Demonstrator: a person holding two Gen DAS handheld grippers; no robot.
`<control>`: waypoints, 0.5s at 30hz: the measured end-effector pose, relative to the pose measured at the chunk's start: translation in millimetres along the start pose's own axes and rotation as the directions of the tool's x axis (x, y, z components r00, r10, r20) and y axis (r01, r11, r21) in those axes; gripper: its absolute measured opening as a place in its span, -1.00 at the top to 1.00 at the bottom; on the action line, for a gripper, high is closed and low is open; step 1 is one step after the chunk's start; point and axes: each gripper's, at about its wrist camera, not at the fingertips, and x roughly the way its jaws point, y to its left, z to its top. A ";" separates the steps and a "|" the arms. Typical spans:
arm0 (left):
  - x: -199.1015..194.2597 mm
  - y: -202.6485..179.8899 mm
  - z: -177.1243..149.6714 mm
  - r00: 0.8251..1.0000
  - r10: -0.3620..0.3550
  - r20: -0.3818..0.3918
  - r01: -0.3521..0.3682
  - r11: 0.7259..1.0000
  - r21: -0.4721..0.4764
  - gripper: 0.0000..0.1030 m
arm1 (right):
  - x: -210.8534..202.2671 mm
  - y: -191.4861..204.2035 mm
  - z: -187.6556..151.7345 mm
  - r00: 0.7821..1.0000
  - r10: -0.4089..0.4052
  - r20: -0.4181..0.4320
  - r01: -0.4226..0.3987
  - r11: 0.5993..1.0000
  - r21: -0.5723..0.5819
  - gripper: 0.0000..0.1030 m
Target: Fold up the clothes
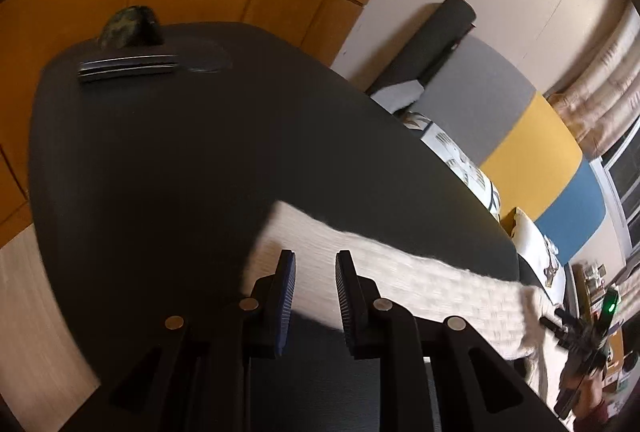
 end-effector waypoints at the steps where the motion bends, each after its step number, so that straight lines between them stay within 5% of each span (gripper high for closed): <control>1: -0.1 1.3 0.4 1.000 0.005 -0.005 -0.004 1.000 0.020 0.61 | 3.2 6.1 -5.4 0.999 -0.030 -0.024 0.029 0.999 -0.029 -1.00; 4: 10.1 -11.9 0.0 0.999 0.041 -0.017 -0.038 0.986 0.160 0.61 | 22.2 8.0 -19.9 0.994 -0.044 -0.099 0.043 0.999 -0.014 -1.00; 7: 33.7 -33.3 1.1 0.996 0.089 -0.023 -0.077 0.943 0.324 0.61 | 29.7 4.7 -25.0 0.997 -0.040 -0.070 0.043 0.998 0.036 -1.00; 11: 57.7 -20.1 -6.2 0.989 0.099 -0.106 -0.070 0.966 0.249 0.61 | 30.3 6.0 -28.3 0.998 -0.043 -0.052 0.044 0.999 0.020 -1.00; 15: 40.8 13.9 -1.4 0.990 -0.065 -0.124 0.078 0.992 0.101 0.58 | 27.5 5.6 -27.4 0.998 -0.040 -0.049 0.041 0.999 0.019 -1.00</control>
